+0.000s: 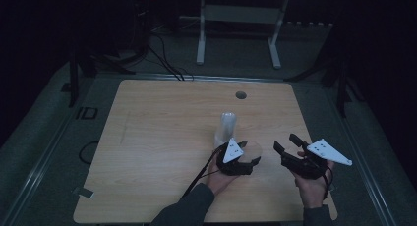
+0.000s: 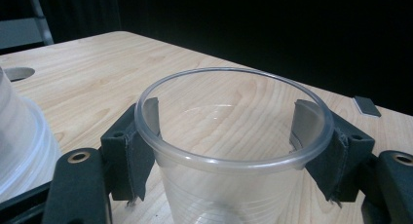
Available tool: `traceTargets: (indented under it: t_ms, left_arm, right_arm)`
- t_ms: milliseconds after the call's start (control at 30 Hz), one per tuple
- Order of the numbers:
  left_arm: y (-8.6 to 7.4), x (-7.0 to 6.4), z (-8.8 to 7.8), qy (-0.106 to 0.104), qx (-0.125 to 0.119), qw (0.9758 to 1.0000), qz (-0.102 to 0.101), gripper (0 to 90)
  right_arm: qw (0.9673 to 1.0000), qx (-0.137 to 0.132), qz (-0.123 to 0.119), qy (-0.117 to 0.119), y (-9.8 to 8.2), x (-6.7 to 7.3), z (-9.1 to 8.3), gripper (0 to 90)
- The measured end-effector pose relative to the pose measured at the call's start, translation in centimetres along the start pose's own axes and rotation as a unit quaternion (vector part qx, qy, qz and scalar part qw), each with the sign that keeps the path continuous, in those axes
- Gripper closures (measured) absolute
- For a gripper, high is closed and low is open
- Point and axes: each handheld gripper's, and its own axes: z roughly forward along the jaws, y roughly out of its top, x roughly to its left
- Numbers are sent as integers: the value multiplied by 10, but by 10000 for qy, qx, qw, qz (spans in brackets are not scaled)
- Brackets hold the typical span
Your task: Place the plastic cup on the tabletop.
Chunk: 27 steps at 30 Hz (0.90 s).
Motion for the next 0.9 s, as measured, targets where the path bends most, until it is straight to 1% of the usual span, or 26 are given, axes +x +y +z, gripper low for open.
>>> traceTargets:
  t_ms: [167, 433, 600, 700, 767, 833, 900]
  left_arm:
    - [-1, 0, 0, -2, 14, 10000, -23, 270]
    - [-1, 0, 1, 7, 127, 9999, -65, 252]
    - [-1, -1, 1, 39, 236, 9997, -74, 201]
    - [-1, -1, 1, 19, 327, 9994, -104, 170]
    - [-2, 0, 1, -28, 393, 9991, -173, 156]
    - [-2, 0, 0, -56, 411, 9990, -187, 150]
    - [-2, -1, 0, -37, 447, 9988, -174, 145]
  right_arm:
    - [10000, -5, 1, -3, 0, 0, 0, 334]
    - [10000, -15, -13, -16, 0, 0, -1, 333]
    - [10000, -13, -16, -25, 0, -1, -1, 333]
    - [10000, -14, -24, -30, 1, -1, -1, 333]
    - [10000, -17, -29, -33, 1, -1, -1, 333]
    - [10000, -19, -30, -35, 1, -1, -2, 333]
    - [10000, -18, -32, -35, 1, -1, -2, 333]
